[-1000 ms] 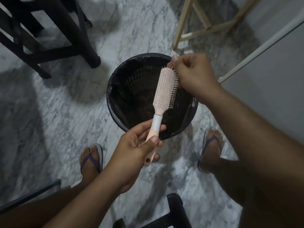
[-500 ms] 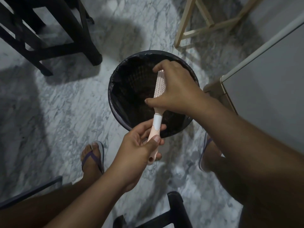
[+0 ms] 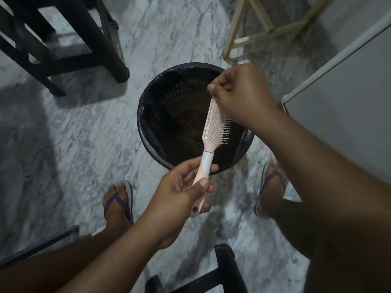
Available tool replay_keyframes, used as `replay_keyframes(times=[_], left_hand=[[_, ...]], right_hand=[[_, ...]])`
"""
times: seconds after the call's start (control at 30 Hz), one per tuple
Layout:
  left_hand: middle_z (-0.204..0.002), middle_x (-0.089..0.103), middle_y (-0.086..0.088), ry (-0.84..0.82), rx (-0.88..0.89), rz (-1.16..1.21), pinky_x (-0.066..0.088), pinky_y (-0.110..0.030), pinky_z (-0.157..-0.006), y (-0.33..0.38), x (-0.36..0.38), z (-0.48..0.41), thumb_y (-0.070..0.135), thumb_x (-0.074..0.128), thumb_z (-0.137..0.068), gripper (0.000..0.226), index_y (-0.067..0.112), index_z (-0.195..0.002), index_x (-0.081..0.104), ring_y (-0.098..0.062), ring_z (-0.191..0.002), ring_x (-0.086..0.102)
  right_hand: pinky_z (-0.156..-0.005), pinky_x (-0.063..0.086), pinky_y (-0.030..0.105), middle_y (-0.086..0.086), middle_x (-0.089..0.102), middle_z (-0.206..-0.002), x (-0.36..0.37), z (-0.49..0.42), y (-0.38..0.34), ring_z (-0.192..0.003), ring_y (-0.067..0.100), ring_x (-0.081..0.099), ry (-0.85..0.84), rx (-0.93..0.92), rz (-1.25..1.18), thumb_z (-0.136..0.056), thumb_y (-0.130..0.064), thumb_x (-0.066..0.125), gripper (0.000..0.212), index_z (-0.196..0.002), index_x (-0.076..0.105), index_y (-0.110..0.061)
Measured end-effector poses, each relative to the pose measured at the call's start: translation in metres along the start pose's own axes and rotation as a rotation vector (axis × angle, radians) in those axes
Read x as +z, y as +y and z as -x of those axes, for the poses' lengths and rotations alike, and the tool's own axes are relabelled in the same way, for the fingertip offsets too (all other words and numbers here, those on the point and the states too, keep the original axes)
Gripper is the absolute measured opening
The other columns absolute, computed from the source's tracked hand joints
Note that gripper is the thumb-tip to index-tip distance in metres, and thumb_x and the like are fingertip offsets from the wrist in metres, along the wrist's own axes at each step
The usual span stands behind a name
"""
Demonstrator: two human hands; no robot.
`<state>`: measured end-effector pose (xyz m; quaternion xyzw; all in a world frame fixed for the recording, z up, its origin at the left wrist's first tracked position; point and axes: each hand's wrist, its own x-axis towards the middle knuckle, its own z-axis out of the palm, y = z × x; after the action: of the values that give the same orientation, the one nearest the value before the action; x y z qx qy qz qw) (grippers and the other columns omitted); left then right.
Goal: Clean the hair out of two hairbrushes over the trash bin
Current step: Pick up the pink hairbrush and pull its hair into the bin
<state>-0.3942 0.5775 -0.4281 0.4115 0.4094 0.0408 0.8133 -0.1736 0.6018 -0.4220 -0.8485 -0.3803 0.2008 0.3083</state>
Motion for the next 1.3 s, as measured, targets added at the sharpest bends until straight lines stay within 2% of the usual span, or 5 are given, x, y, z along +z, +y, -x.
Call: replay_keyframes(times=[0.47,0.67,0.83,1.17,1.3], left_hand=[[-0.123,0.071,-0.003,0.010,0.024,0.165,0.048,-0.030,-0.058,0.006,-0.005,0.001,-0.001,0.053,-0.094,0.037,0.013,-0.126,0.063,-0.012,-0.075,0.058],[-0.125,0.071,-0.002,0.071,0.033,0.245,0.048,-0.027,-0.055,0.014,-0.009,-0.004,-0.003,0.050,-0.096,0.037,0.011,-0.129,0.060,-0.011,-0.072,0.057],[-0.125,0.071,-0.003,0.045,0.018,0.223,0.049,-0.030,-0.057,0.010,-0.008,-0.003,-0.002,0.053,-0.094,0.039,0.012,-0.129,0.060,-0.011,-0.073,0.058],[-0.125,0.071,-0.004,-0.018,0.023,0.199,0.049,-0.030,-0.059,0.005,-0.006,0.001,0.006,0.058,-0.088,0.039,0.013,-0.126,0.063,-0.012,-0.076,0.058],[-0.125,0.071,-0.002,0.022,0.007,0.235,0.048,-0.029,-0.057,0.011,-0.008,-0.003,-0.002,0.050,-0.096,0.037,0.012,-0.129,0.061,-0.012,-0.074,0.058]], right_hand=[[-0.057,0.061,0.023,0.014,0.076,-0.083,-0.023,-0.011,0.006,-0.064,0.016,0.076,0.068,0.271,-0.640,-0.091,-0.008,0.072,0.013,-0.100,0.071,0.002],[-0.047,0.055,0.026,0.013,0.072,-0.066,-0.010,0.000,0.000,-0.047,0.015,0.065,0.081,0.167,-0.465,-0.074,-0.035,0.088,0.036,-0.075,0.068,-0.006],[-0.064,0.065,0.039,0.010,0.076,-0.100,0.006,0.011,-0.008,-0.089,0.019,0.077,-0.194,0.101,-0.431,-0.074,-0.037,0.087,0.054,-0.121,0.071,-0.017],[-0.050,0.061,0.033,0.005,0.070,-0.070,-0.018,-0.005,0.000,-0.051,0.013,0.068,-0.057,0.178,-0.406,-0.105,-0.020,0.048,0.026,-0.084,0.062,-0.014],[-0.069,0.060,0.037,-0.006,0.072,-0.076,-0.026,-0.004,0.004,-0.066,0.011,0.068,0.153,-0.138,-0.166,-0.094,-0.028,0.060,0.013,-0.086,0.068,-0.021]])
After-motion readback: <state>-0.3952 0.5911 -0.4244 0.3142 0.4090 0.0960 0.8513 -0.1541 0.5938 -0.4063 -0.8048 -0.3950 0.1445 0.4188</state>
